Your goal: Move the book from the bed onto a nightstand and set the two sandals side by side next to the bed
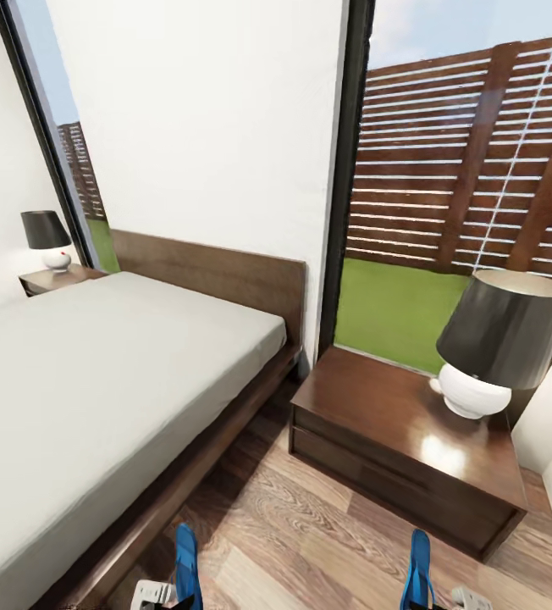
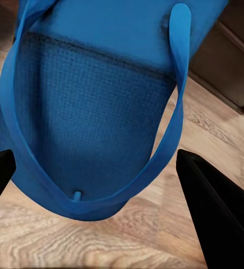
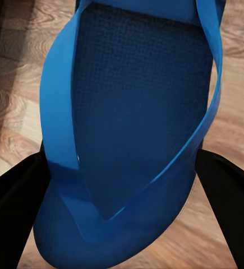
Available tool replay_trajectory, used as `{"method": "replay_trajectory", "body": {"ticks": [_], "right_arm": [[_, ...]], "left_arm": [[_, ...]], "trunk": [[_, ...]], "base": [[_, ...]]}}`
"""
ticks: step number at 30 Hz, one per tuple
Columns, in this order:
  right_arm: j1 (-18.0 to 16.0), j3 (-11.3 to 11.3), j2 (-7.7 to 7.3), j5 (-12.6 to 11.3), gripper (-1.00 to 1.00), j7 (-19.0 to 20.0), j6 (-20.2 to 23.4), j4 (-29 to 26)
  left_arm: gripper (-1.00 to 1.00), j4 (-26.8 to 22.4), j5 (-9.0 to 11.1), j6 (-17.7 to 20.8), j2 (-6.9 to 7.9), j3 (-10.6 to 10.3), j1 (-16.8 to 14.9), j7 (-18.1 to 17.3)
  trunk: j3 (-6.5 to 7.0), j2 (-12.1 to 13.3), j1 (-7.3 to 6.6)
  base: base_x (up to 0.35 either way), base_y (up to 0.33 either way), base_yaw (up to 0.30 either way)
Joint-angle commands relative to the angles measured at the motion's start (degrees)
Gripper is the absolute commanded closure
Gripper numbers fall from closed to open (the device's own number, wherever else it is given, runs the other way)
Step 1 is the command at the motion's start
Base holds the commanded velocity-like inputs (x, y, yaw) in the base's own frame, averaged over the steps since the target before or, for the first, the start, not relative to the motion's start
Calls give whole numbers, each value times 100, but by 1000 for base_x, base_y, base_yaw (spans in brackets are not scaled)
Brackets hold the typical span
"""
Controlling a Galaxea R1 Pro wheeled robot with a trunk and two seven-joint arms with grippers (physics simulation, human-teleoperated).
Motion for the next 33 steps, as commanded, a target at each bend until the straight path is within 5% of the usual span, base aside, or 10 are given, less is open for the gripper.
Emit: {"method": "replay_trajectory", "body": {"ticks": [1,33], "right_arm": [[-1,31,-4,-59,100,15,25,-7],[1,22,-4,-59,100,24,28,-24]], "left_arm": [[100,1,-61,-38,-4,45,-7,-23],[100,-2,-61,-30,-4,45,-7,-21]], "trunk": [[-5,-2,-1],[-5,-2,-1]], "base": [[0,0,211],[0,0,209]]}}
